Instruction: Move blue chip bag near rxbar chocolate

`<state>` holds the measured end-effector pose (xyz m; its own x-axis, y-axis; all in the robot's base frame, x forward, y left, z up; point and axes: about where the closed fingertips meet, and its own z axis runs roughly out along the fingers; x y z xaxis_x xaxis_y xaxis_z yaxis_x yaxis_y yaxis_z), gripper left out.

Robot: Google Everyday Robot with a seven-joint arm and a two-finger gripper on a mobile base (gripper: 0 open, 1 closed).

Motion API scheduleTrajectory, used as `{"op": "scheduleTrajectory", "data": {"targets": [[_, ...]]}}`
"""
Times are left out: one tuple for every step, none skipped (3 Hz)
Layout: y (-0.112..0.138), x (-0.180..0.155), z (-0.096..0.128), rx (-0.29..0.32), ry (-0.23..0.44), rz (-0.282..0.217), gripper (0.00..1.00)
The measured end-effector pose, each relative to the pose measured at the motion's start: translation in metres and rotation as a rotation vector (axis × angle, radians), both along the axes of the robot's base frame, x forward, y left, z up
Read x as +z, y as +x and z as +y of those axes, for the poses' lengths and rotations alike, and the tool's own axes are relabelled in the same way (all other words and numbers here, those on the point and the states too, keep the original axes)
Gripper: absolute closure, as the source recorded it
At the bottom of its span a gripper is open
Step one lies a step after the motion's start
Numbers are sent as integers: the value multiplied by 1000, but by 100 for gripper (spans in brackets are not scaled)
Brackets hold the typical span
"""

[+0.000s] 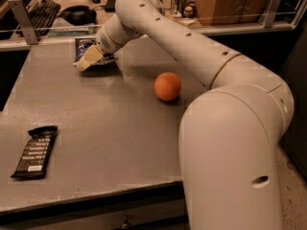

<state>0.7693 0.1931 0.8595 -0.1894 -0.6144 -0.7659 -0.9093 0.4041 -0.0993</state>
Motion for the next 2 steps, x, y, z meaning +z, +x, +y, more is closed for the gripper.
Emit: {"op": "scheduleTrajectory", "data": {"targets": [[-2,-3,4,6,26,32,46],[-4,6,4,8,47,21,70]]}}
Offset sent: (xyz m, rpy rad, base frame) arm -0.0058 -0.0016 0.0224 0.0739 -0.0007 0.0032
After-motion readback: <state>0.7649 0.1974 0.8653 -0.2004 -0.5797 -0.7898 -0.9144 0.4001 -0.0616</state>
